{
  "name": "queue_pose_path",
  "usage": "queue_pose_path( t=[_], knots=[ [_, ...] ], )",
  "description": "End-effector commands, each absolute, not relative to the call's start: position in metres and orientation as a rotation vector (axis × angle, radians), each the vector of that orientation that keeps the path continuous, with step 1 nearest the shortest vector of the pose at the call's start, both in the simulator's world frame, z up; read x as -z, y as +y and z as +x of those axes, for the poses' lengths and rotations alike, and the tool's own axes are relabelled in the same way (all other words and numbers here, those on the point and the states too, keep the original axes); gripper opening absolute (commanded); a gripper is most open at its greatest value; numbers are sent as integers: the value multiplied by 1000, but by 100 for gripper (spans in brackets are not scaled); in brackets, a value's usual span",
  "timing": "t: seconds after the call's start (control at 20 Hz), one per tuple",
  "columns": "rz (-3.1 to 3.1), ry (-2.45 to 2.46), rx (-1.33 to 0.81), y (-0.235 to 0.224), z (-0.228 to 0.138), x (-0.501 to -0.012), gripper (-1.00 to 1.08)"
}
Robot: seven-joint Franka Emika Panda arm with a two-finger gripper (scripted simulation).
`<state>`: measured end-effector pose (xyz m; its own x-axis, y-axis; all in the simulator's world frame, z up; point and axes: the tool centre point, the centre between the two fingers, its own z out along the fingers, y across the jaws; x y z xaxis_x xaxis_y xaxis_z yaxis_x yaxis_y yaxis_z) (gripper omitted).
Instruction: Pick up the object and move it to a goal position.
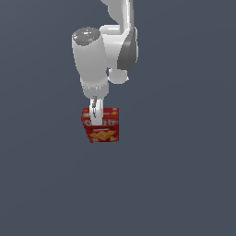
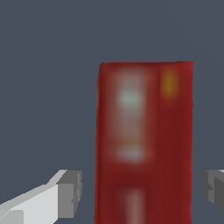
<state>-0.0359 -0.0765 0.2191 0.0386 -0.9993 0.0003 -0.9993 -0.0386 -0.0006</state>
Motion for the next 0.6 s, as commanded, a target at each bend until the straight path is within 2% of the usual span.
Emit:
queue_pose_path(
  t=[0.0, 0.35, 0.4, 0.55],
  knots=[
    [-2263, 2180, 0, -76, -37, -207, 100],
    [-2262, 2181, 0, -77, -35, -192, 100],
    [-2262, 2181, 0, -77, -35, -192, -100],
    [-2262, 2181, 0, -77, -35, -192, -100]
  ],
)
